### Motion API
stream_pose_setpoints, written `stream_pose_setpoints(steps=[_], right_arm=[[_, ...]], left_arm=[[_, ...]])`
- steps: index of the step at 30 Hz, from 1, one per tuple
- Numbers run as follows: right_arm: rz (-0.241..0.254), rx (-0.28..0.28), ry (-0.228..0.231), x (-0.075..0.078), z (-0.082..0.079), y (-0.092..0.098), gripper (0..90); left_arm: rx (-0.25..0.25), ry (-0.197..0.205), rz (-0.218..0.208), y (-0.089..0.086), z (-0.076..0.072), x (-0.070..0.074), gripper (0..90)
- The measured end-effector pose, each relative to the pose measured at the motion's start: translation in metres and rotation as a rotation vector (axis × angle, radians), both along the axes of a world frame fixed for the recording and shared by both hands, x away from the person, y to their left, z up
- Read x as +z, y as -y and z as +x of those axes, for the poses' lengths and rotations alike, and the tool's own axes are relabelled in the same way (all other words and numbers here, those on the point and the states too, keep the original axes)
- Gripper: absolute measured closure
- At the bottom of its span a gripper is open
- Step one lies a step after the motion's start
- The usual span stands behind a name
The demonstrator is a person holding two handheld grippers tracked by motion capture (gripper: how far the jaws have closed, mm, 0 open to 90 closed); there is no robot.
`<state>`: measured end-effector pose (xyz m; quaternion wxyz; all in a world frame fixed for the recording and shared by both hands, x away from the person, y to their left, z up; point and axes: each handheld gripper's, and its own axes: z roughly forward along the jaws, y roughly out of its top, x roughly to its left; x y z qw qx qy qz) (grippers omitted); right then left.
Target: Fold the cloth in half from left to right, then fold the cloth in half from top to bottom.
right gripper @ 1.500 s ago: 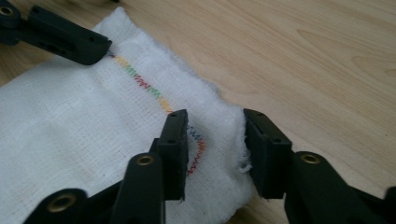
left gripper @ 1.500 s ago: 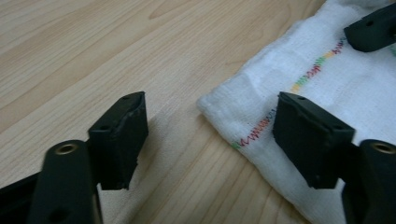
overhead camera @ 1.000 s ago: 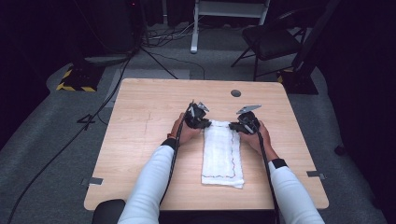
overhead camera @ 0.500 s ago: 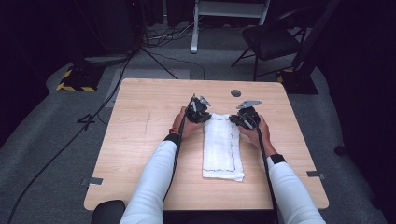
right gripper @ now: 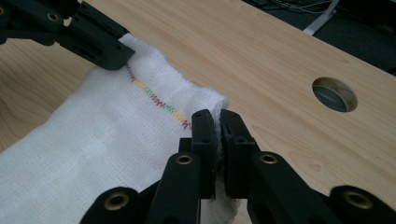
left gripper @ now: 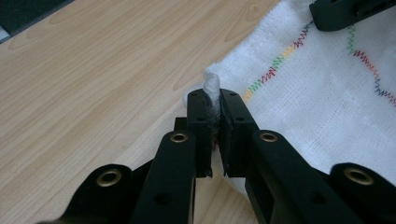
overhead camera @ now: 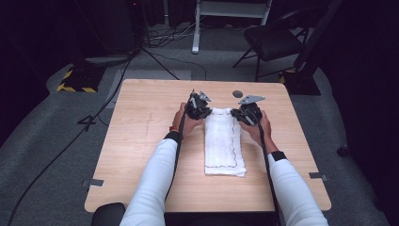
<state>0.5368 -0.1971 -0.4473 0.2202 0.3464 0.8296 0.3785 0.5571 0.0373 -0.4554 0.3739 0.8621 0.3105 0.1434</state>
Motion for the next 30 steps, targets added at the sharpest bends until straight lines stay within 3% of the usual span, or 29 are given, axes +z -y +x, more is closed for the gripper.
stream_pose_setpoints(steps=[20, 27, 30], right_arm=[[0.021, 0.026, 0.063, 0.024, -0.016, 0.007, 85.7], [0.050, 0.057, 0.077, 0.027, -0.032, 0.011, 85.6], [0.058, 0.080, 0.083, 0.027, -0.042, 0.012, 85.7]], left_arm=[[-0.044, 0.070, -0.022, -0.001, -0.017, 0.024, 84.1], [-0.077, 0.099, -0.020, -0.005, -0.033, 0.029, 84.1], [-0.100, 0.104, -0.040, -0.008, -0.042, 0.028, 84.1]])
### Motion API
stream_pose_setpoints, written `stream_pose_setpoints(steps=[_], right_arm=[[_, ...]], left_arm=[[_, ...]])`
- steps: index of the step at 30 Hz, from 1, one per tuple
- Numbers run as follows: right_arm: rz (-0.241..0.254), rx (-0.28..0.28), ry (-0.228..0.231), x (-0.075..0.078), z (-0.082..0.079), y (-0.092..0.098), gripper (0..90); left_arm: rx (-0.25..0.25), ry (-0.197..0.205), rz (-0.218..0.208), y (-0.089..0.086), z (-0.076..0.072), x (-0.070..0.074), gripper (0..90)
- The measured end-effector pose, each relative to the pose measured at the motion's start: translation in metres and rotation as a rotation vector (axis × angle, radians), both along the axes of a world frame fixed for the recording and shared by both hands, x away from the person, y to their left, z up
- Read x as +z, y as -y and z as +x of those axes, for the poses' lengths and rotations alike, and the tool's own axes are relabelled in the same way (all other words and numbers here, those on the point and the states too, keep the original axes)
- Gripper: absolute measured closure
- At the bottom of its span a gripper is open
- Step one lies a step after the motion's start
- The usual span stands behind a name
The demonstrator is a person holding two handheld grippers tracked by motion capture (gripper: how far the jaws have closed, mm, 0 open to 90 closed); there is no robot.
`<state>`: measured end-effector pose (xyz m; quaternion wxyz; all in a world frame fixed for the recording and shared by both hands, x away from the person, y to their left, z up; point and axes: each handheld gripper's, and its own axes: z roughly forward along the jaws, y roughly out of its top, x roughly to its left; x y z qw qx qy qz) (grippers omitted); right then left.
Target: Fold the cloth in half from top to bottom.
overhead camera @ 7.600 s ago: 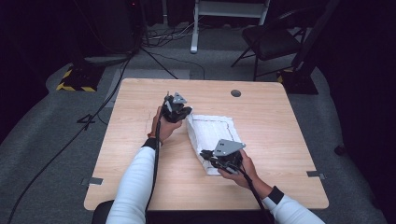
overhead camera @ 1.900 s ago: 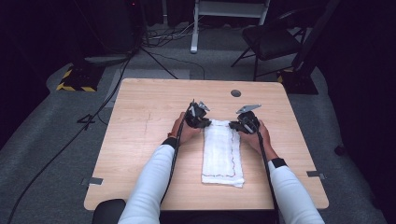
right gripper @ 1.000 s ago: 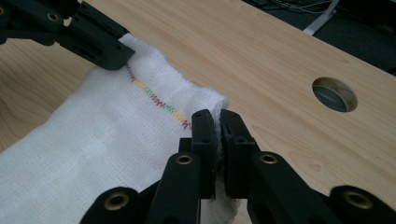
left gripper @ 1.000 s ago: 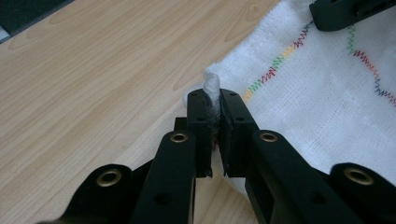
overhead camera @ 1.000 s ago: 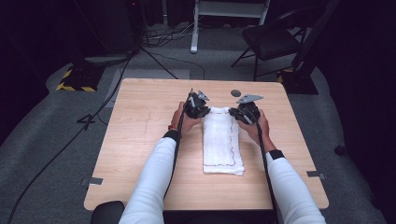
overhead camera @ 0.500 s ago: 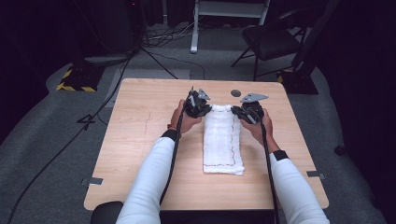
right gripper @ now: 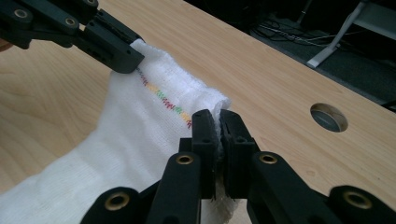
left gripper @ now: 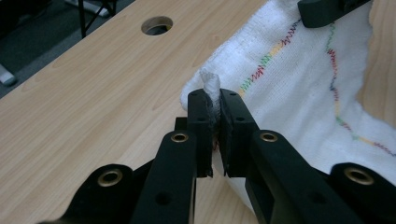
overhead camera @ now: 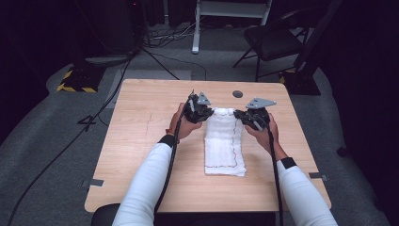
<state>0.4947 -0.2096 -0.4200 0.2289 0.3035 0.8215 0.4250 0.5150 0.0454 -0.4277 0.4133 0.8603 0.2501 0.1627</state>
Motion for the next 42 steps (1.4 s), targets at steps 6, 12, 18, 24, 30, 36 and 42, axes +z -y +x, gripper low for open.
stream_pose_setpoints(steps=[6, 12, 18, 24, 30, 36, 42], right_arm=[[0.009, 0.049, -0.007, -0.001, -0.017, 0.005, 85.6], [0.006, 0.091, -0.011, -0.005, -0.033, 0.010, 85.7], [0.016, 0.130, -0.030, -0.007, -0.048, 0.016, 85.6], [0.004, 0.195, -0.043, -0.009, -0.065, 0.014, 85.6], [0.001, 0.247, -0.069, -0.015, -0.082, 0.015, 85.6], [0.001, 0.272, -0.090, -0.020, -0.095, 0.020, 85.4], [-0.012, 0.294, -0.122, -0.029, -0.104, 0.023, 84.6]], left_arm=[[-0.042, 0.009, -0.024, -0.007, -0.019, 0.000, 84.1], [-0.092, 0.015, -0.028, -0.007, -0.035, 0.001, 84.0], [-0.140, 0.013, -0.003, -0.007, -0.052, -0.002, 84.0], [-0.181, 0.011, 0.016, -0.011, -0.068, -0.006, 84.0], [-0.218, 0.000, 0.024, -0.013, -0.086, -0.015, 83.9], [-0.262, 0.005, 0.038, -0.016, -0.102, -0.018, 83.7], [-0.290, -0.006, 0.069, -0.013, -0.116, -0.025, 83.4]])
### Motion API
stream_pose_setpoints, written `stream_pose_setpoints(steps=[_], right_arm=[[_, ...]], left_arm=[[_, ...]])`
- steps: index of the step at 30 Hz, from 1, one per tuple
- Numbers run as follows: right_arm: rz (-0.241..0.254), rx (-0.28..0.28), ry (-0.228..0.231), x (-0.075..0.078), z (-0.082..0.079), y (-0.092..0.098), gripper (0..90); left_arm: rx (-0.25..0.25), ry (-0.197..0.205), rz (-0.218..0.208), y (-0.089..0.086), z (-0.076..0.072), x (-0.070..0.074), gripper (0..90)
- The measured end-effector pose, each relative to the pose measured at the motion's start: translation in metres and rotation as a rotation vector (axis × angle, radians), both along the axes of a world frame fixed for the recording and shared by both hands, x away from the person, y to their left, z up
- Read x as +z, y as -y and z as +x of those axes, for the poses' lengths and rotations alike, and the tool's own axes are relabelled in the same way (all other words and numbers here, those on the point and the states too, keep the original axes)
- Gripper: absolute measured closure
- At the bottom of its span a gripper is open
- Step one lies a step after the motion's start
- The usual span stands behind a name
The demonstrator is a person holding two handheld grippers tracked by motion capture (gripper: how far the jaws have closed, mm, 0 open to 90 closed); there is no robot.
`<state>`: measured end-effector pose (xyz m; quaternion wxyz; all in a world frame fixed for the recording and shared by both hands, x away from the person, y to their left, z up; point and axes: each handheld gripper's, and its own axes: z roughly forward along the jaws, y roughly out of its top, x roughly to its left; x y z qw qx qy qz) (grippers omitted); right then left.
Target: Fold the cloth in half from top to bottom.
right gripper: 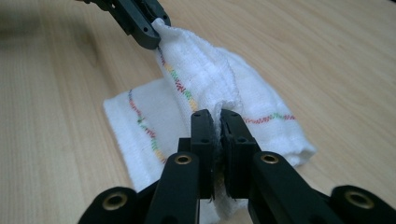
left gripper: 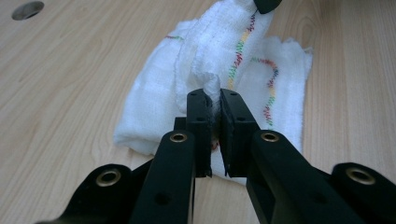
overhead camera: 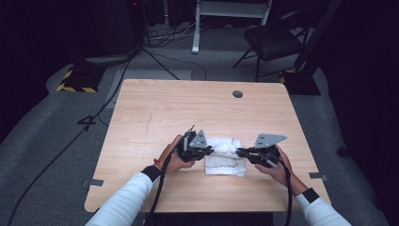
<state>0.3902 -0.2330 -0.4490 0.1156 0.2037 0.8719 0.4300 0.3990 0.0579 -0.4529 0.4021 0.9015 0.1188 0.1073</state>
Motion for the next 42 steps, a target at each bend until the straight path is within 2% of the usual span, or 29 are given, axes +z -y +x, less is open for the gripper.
stream_pose_setpoints(steps=[6, 14, 16, 20, 26, 31, 37, 42], right_arm=[[-0.052, 0.030, -0.025, -0.012, -0.009, 0.000, 83.7], [-0.063, 0.049, -0.056, -0.022, -0.019, 0.007, 82.4], [-0.068, 0.050, -0.064, -0.025, -0.021, 0.008, 82.6], [-0.084, 0.054, -0.067, -0.027, -0.025, 0.009, 81.9], [-0.102, 0.051, -0.069, -0.032, -0.029, 0.011, 80.9], [-0.112, 0.059, -0.073, -0.036, -0.031, 0.011, 80.3], [-0.110, 0.051, -0.070, -0.037, -0.036, 0.015, 77.7], [-0.104, 0.037, -0.058, -0.035, -0.042, 0.021, 74.5]], left_arm=[[-0.027, 0.011, 0.048, 0.004, -0.010, -0.012, 83.0], [-0.034, -0.021, 0.054, 0.001, -0.018, -0.020, 81.1], [-0.038, -0.016, 0.071, 0.001, -0.021, -0.022, 80.7], [-0.047, -0.021, 0.091, 0.001, -0.026, -0.028, 78.8], [-0.052, -0.033, 0.098, -0.002, -0.029, -0.030, 77.6], [-0.063, -0.043, 0.119, -0.002, -0.032, -0.035, 79.1], [-0.070, -0.048, 0.131, -0.005, -0.036, -0.036, 79.8], [-0.053, -0.058, 0.131, -0.013, -0.042, -0.035, 78.3]])
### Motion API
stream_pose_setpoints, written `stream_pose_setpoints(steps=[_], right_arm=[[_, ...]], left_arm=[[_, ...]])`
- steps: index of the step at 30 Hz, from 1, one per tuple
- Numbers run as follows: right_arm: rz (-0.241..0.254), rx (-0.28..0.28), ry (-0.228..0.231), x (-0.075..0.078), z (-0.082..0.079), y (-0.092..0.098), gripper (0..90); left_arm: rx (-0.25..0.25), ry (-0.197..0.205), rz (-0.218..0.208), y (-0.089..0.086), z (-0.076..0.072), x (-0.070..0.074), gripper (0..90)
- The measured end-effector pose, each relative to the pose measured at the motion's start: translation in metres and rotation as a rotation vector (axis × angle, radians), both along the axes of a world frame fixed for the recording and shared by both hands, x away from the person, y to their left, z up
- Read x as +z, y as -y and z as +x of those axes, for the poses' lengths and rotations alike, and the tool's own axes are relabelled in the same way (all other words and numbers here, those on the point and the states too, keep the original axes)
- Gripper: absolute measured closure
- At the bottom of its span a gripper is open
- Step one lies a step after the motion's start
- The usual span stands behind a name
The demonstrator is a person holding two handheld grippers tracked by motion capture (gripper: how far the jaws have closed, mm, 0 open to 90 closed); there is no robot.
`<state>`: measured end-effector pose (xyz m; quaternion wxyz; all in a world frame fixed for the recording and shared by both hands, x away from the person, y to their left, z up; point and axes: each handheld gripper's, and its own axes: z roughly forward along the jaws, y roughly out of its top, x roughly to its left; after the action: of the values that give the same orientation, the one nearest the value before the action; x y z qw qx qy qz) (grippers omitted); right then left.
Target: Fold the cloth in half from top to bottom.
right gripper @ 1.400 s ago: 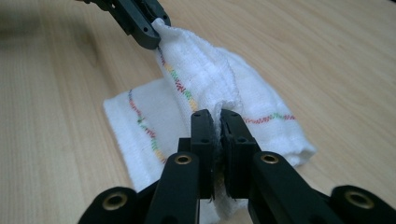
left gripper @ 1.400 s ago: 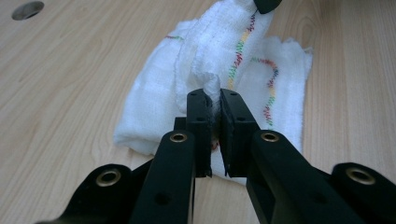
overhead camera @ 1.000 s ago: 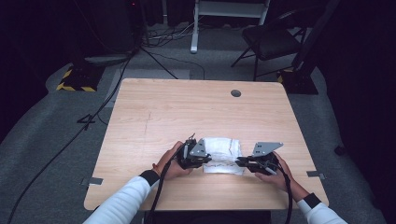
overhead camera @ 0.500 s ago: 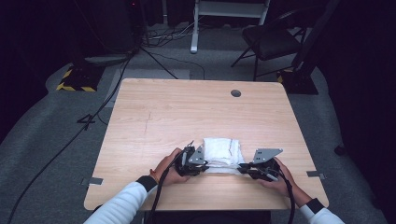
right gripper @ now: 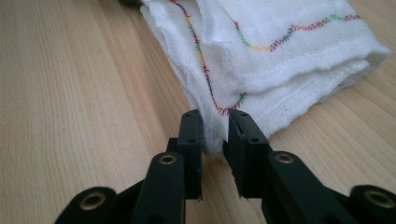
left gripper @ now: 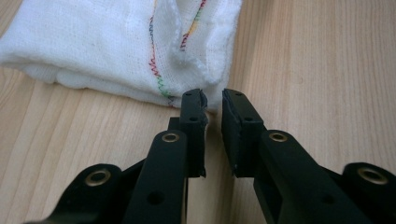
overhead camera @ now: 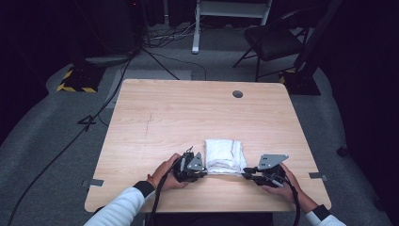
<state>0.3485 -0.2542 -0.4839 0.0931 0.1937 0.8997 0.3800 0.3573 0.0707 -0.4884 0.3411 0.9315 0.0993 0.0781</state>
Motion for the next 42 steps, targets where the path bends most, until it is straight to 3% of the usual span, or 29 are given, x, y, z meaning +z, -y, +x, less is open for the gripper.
stream_pose_setpoints(steps=[5, 8, 13, 18, 21, 31, 42], right_arm=[[0.011, -0.026, 0.015, 0.003, -0.003, 0.006, 71.1], [0.015, -0.039, 0.032, 0.007, -0.003, 0.008, 68.8], [0.023, -0.073, 0.075, 0.019, 0.002, 0.013, 61.0], [0.015, -0.110, 0.099, 0.027, 0.004, 0.020, 51.8], [-0.002, -0.129, 0.108, 0.029, 0.004, 0.022, 46.4], [-0.065, -0.180, 0.133, 0.032, 0.000, 0.029, 31.9], [-0.105, -0.279, 0.136, 0.024, -0.005, 0.061, 27.4]], left_arm=[[0.015, 0.010, -0.013, -0.006, -0.003, 0.003, 73.3], [0.028, 0.022, -0.021, -0.007, -0.003, 0.007, 66.0], [0.090, 0.046, -0.032, -0.008, -0.002, 0.015, 48.2], [0.136, 0.037, -0.052, -0.012, -0.001, 0.020, 33.9], [0.150, 0.039, -0.037, -0.016, -0.002, 0.022, 29.1], [0.216, 0.080, 0.004, -0.038, -0.007, 0.029, 21.5], [0.321, 0.125, 0.041, -0.076, -0.013, 0.030, 20.0]])
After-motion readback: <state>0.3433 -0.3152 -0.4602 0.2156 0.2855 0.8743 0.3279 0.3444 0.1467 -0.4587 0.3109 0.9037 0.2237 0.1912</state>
